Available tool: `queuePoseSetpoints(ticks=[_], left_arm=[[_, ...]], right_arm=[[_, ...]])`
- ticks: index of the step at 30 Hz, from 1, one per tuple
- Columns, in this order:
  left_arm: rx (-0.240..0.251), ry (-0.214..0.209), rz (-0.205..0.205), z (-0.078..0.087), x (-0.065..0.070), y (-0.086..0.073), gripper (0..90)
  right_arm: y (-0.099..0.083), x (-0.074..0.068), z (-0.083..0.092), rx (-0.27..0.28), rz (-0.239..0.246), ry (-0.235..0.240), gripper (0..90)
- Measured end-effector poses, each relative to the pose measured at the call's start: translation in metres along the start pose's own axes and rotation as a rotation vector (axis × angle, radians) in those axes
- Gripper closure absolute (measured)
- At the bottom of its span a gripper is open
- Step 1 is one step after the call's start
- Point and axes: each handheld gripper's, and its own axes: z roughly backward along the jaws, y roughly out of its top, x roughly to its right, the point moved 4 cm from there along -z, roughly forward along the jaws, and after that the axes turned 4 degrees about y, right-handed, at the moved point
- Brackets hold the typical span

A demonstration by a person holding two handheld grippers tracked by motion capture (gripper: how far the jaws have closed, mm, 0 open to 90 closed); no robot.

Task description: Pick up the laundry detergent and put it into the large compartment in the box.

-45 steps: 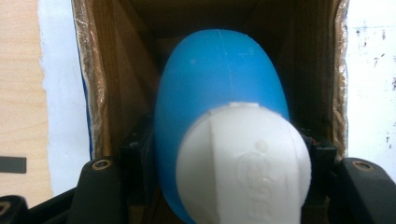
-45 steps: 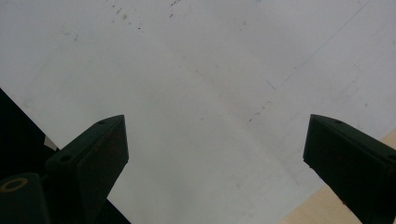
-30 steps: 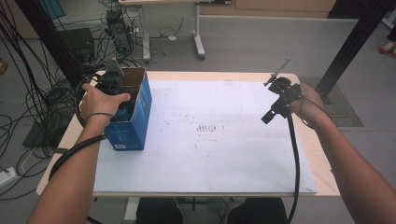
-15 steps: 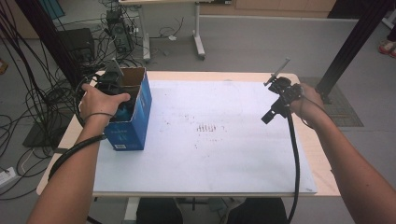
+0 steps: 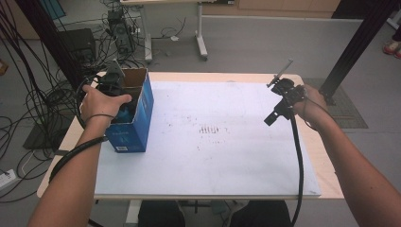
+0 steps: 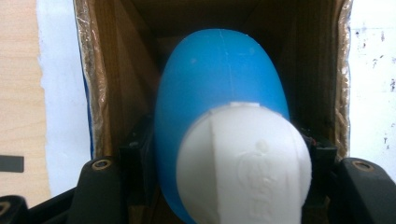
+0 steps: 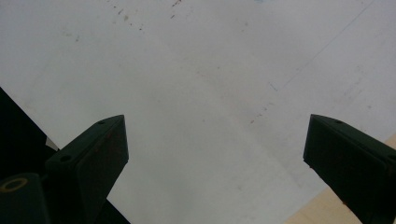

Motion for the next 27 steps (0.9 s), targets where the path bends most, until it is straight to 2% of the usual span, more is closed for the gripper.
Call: queuePoseSetpoints(ticks=[27], left_arm=[[-0.003,-0.004,0.005,-0.0003,-0.0009,0.0004,37.7]], right_arm=[[-0.0009,0.0005,0.0004,0.003,-0.002,0.002,6.0]])
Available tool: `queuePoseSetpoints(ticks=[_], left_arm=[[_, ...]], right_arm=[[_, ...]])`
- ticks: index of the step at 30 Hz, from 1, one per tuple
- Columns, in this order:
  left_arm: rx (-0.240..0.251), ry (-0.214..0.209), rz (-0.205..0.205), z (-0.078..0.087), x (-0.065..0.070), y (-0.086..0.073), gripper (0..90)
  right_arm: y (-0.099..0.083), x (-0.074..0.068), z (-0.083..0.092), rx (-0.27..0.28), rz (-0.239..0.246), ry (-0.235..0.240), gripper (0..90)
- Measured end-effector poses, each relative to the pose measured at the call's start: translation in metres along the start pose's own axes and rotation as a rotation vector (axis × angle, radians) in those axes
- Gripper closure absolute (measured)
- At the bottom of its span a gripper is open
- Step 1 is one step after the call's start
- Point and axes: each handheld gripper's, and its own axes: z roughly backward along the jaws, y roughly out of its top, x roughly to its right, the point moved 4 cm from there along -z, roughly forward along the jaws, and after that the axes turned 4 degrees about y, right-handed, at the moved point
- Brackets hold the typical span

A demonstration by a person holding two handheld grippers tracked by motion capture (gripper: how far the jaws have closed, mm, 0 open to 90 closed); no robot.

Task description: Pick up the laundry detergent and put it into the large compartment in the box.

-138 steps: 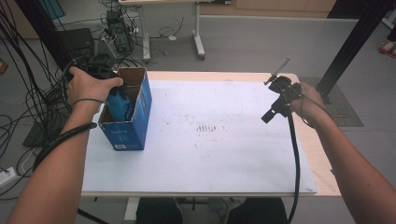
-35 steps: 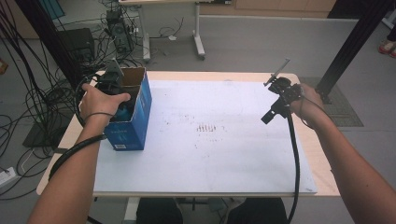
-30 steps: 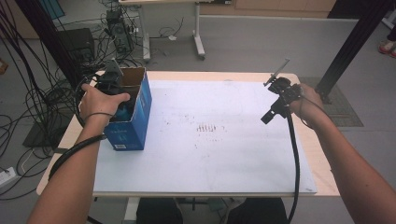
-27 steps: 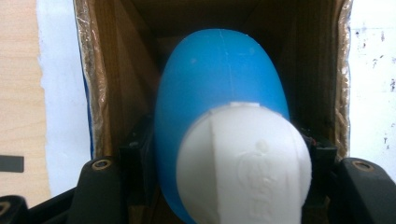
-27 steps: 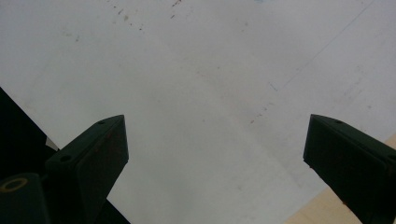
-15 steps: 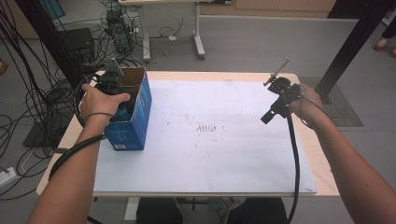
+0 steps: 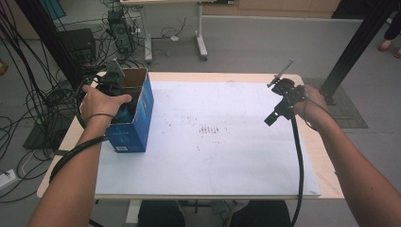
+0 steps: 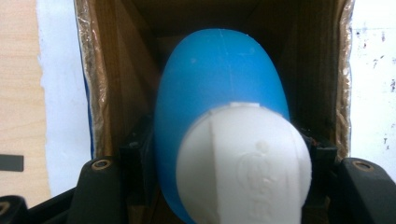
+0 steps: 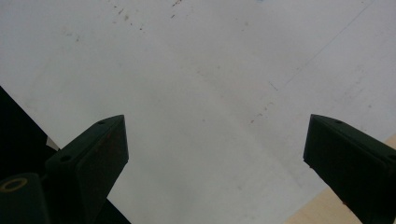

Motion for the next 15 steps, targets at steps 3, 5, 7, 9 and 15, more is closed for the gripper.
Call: queuePoseSetpoints(ticks=[3,5,7,9,15], left_arm=[[0.001,-0.003,0.004,-0.0003,-0.0005,0.0004,37.6],[-0.002,-0.003,0.003,-0.0001,-0.0005,0.0007,37.6],[0.000,0.000,0.004,-0.0003,0.0000,0.0007,37.5],[0.002,-0.001,0.005,-0.0004,0.0002,0.0007,37.4],[0.009,0.010,0.007,0.0053,-0.0003,0.0022,35.5]], right_arm=[[-0.0001,0.0001,-0.0006,0.001,-0.001,0.003,6.0],[-0.0002,0.0003,-0.0006,0.001,0.000,0.003,6.0],[-0.0004,0.0008,-0.0001,0.001,-0.003,0.002,6.0],[-0.0005,0.0011,0.0001,0.000,-0.003,0.000,6.0],[-0.0003,0.0008,-0.0005,0.001,-0.003,0.004,6.0]])
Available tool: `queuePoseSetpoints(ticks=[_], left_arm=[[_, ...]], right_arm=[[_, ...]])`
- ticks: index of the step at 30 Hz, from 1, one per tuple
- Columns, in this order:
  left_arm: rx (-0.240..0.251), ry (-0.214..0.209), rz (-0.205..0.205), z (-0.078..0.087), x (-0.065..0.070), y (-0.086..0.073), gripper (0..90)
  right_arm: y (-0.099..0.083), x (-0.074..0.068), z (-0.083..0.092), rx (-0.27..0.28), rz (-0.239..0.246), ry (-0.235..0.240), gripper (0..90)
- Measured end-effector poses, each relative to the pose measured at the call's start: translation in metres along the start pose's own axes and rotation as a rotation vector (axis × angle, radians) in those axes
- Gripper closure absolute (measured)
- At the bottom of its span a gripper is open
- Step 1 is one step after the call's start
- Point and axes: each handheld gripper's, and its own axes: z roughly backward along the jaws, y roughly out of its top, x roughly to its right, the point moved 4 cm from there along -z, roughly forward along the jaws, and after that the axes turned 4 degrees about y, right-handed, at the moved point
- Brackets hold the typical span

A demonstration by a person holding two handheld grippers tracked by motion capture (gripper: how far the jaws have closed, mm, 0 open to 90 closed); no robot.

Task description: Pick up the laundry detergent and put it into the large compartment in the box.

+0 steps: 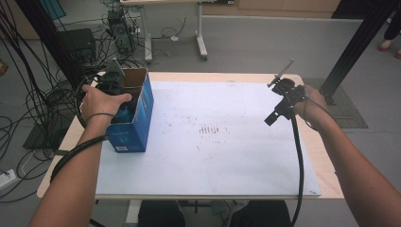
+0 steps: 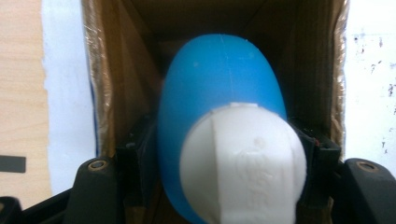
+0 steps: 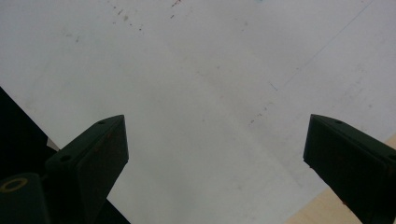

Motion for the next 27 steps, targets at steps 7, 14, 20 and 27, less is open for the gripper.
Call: queuePoseSetpoints(ticks=[7,14,20,27], left_arm=[[-0.001,0.000,-0.008,0.008,0.000,0.000,32.9],[0.019,0.008,-0.014,0.020,0.000,0.000,31.4],[0.027,0.000,-0.026,0.032,0.004,0.001,29.4],[0.055,-0.003,-0.048,0.054,0.012,0.004,27.6]], right_arm=[[0.001,-0.001,-0.001,0.002,0.004,0.002,6.0],[0.001,-0.001,0.001,0.004,0.008,-0.004,6.0],[0.001,-0.003,0.002,0.008,0.010,-0.006,6.1],[0.002,-0.004,0.003,0.004,0.012,-0.009,6.1]])
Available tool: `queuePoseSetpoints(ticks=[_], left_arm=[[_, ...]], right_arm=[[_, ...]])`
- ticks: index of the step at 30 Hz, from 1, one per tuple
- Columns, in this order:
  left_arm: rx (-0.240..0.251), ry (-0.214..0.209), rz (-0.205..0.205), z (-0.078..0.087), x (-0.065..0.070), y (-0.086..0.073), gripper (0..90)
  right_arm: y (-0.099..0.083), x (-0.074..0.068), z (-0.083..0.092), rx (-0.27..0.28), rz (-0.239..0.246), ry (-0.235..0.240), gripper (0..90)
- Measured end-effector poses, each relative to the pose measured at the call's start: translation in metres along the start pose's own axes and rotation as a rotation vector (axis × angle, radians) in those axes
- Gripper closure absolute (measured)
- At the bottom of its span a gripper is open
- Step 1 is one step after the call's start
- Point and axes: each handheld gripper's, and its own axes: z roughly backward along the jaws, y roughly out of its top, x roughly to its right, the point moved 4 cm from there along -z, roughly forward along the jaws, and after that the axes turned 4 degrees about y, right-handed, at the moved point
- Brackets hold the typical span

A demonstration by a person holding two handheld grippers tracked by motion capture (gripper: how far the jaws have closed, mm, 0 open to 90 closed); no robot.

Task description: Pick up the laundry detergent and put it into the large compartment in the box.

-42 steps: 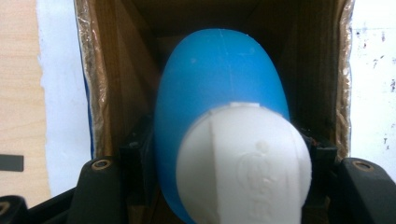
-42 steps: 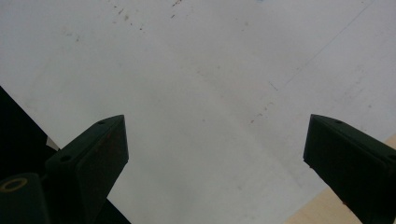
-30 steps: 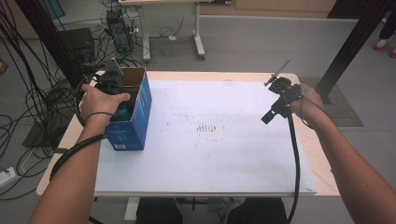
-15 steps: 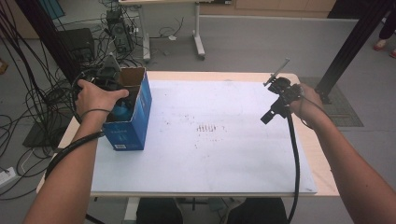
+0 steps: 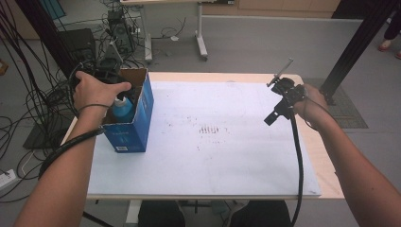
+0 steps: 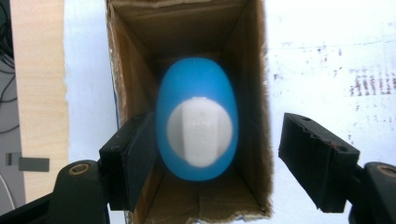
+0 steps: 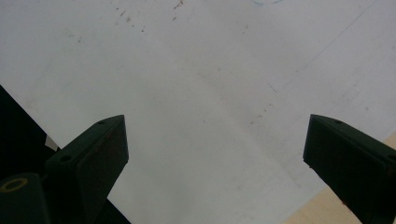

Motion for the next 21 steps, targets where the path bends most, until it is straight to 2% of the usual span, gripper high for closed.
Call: queuePoseSetpoints(ticks=[7,15,19,21], left_arm=[[0.010,-0.004,-0.004,0.017,0.003,0.002,22.4],[0.013,-0.022,-0.029,0.035,0.009,0.004,14.8],[-0.010,-0.025,-0.053,0.042,0.015,0.004,11.1],[-0.025,-0.042,-0.059,0.045,0.018,0.004,10.0]], right_arm=[[0.002,0.000,0.002,0.009,0.002,0.002,6.1],[0.005,0.000,0.001,0.003,0.008,0.001,6.2],[0.007,0.000,0.001,0.002,0.011,0.000,6.2],[0.008,0.000,0.001,0.004,0.006,0.001,6.1]])
